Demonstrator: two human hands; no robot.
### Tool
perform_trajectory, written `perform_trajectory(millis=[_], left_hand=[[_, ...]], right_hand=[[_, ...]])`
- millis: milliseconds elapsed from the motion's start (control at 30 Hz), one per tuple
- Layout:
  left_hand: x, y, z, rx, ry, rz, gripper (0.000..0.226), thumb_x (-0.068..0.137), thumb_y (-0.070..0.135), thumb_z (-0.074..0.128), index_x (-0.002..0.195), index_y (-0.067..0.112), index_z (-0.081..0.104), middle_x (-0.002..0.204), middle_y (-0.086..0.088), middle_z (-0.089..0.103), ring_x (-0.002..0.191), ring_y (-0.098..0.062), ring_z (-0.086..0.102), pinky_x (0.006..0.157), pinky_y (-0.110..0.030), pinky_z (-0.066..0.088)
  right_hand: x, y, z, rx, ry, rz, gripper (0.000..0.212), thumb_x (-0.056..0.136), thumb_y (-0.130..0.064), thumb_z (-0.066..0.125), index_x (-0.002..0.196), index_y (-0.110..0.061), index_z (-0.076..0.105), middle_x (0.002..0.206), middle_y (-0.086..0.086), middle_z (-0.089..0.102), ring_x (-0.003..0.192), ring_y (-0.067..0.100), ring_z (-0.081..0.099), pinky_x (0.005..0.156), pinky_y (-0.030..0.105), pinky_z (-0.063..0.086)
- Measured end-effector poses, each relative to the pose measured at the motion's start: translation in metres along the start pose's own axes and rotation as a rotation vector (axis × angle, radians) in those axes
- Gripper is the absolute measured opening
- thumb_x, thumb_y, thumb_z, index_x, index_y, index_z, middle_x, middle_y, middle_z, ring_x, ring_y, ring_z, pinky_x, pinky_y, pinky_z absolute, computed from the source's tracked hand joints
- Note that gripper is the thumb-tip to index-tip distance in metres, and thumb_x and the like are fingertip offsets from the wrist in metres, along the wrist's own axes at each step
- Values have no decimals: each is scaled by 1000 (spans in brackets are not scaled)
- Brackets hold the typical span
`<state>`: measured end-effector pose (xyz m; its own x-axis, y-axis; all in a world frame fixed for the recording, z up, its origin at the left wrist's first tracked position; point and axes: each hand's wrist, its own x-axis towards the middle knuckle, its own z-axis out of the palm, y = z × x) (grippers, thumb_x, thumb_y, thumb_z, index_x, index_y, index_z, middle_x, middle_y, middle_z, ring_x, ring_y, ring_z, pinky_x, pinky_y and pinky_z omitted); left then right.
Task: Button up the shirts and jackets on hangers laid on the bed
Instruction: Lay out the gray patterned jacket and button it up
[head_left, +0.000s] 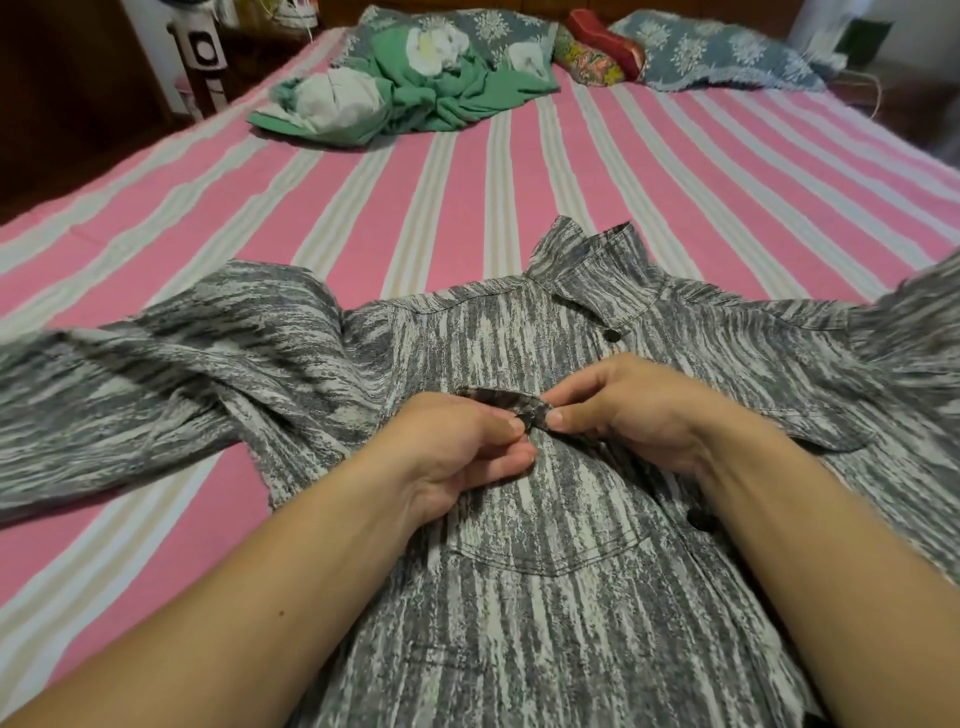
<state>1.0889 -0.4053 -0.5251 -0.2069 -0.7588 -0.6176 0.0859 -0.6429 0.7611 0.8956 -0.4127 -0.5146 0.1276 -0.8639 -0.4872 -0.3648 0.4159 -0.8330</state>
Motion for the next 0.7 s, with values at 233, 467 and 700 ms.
perform_trajectory(millis=[233, 467, 700], left_hand=[[-3, 2, 2, -4, 9, -7, 7, 88, -15, 63, 91, -11, 68, 73, -17, 73, 67, -23, 72, 60, -27, 62], [-3, 0, 3, -74, 17, -2, 9, 93, -12, 57, 98, -14, 65, 77, -20, 74, 71, -25, 74, 65, -29, 64], [-3, -3, 6, -48, 63, 37, 17, 94, 7, 67, 103, -7, 68, 69, -12, 74, 65, -21, 71, 66, -30, 64]], right_hand=[[-1, -2, 1, -24, 4, -42, 16, 81, 2, 74, 92, -8, 80, 96, 10, 77, 94, 27, 69, 87, 40, 55], [-8, -6, 1, -98, -91, -64, 37, 82, 10, 69, 107, -15, 78, 87, 0, 73, 77, 10, 67, 74, 26, 52], [-8, -2, 2, -151, -72, -78, 28, 87, 5, 66, 106, -14, 71, 99, 2, 76, 98, 19, 71, 98, 40, 54]])
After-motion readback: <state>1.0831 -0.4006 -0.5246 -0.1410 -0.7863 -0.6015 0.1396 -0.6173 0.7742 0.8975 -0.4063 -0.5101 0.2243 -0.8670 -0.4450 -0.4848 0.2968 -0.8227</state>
